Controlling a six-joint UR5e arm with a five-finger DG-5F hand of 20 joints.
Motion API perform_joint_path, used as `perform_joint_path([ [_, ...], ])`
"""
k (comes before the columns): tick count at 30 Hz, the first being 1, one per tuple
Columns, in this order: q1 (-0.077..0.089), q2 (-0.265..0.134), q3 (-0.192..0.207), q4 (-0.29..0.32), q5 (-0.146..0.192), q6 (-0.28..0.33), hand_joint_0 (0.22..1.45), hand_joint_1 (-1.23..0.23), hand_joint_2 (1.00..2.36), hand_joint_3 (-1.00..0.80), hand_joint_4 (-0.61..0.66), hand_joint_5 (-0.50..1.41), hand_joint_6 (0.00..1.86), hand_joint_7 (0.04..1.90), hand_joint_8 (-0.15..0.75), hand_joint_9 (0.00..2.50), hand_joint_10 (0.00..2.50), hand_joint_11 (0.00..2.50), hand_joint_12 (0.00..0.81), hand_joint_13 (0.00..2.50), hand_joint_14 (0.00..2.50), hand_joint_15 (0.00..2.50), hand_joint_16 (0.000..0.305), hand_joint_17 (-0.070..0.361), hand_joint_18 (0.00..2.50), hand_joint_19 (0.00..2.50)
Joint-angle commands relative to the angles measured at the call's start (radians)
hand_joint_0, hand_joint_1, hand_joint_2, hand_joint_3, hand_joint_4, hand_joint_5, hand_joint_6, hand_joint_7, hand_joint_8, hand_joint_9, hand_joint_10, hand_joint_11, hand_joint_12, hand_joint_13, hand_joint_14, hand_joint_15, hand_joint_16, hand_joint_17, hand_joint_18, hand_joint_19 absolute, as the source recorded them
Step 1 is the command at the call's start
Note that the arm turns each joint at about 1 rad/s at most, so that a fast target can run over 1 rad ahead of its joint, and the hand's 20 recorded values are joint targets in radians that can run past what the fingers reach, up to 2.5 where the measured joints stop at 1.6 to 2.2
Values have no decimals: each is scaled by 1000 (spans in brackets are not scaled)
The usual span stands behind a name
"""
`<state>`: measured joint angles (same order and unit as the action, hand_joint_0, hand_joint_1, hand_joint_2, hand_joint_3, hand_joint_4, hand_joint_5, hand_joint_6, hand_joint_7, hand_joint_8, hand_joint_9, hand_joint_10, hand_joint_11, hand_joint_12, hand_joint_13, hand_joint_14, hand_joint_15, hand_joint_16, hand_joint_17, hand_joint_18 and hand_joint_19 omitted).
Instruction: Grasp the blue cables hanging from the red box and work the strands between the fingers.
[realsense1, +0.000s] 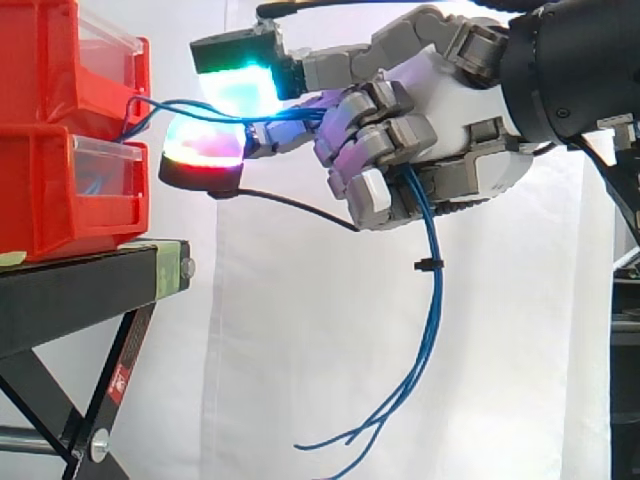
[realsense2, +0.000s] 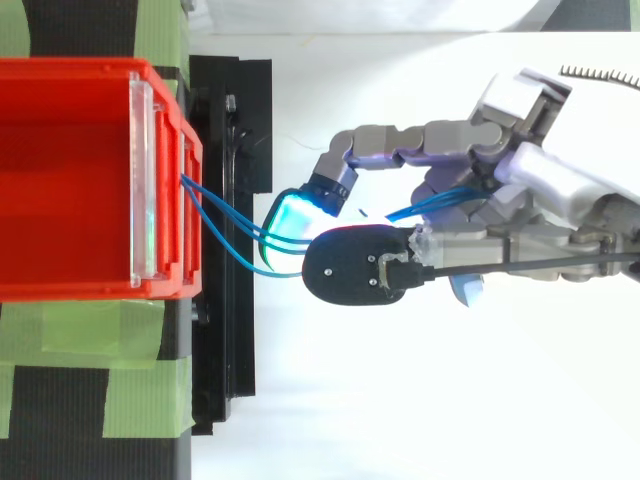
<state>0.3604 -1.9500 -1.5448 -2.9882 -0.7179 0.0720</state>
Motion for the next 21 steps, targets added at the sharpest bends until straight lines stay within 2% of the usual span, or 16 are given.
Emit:
perform_joint_path([
  [1,0,3,0,0,0,0,859,-697,1023,-170,75,524,14,1285,445,1770,2500,2500,688,2057,2500,1811,238,178,2500,718],
  [2,0,3,0,0,0,0,892,-724,1021,-52,61,485,9,1327,445,1770,2500,2500,688,2057,2500,1811,238,178,2500,718],
  [5,0,11,0,0,-2,-1,914,-739,1020,-17,21,458,0,1405,445,1770,2500,2500,688,2057,2500,1811,238,178,2500,718],
  [6,0,11,0,0,-2,-1,917,-741,1018,-38,20,409,101,1373,445,1770,2500,2500,688,2057,2500,1811,238,178,2500,718],
  [7,0,11,0,0,-2,0,894,-762,1019,-118,29,357,220,1324,445,1770,2500,2500,688,2057,2500,1811,238,178,2500,718],
  [9,0,19,5,0,-3,-1,851,-766,1020,-365,0,319,275,1348,445,1770,2500,2500,688,2057,2500,1811,238,178,2500,718],
  [11,0,23,5,0,-3,-6,853,-764,1019,-438,4,293,386,1320,445,1770,2500,2500,688,2057,2500,1811,238,178,2500,718],
  [13,0,26,5,0,-3,-9,841,-754,1023,-288,-22,257,567,1249,445,1770,2500,2500,688,2057,2500,1811,238,178,2500,718],
  [14,0,31,5,0,-3,-15,851,-745,1020,-66,-27,238,758,1142,445,1770,2500,2500,688,2057,2500,1811,238,178,2500,718],
  [15,0,36,5,0,-3,-18,898,-750,1006,92,-24,234,832,1094,445,1770,2500,2500,688,2057,2500,1811,238,178,2500,718],
  [16,0,37,5,0,-2,-24,911,-746,1040,106,-15,229,849,1091,445,1770,2500,2500,688,2057,2500,1811,238,178,2500,718],
  [17,-1,40,5,0,3,-34,874,-689,1197,99,18,234,850,1051,445,1770,2500,2500,688,2057,2500,1811,238,178,2500,718],
  [18,0,40,5,0,3,-37,849,-595,1369,54,11,440,339,1329,445,1770,2500,2500,688,2057,2500,1811,238,178,2500,718],
  [19,0,40,6,0,5,-40,849,-562,1414,45,29,520,165,1401,445,1770,2500,2500,688,2057,2500,1811,238,178,2500,718],
  [20,0,40,5,0,5,-40,851,-529,1441,23,105,605,7,1421,445,1770,2500,2500,688,2057,2500,1811,238,178,2500,718],
  [21,0,40,5,0,5,-40,831,-499,1497,-27,141,623,12,1350,445,1770,2500,2500,688,2057,2500,1811,238,178,2500,718],
])
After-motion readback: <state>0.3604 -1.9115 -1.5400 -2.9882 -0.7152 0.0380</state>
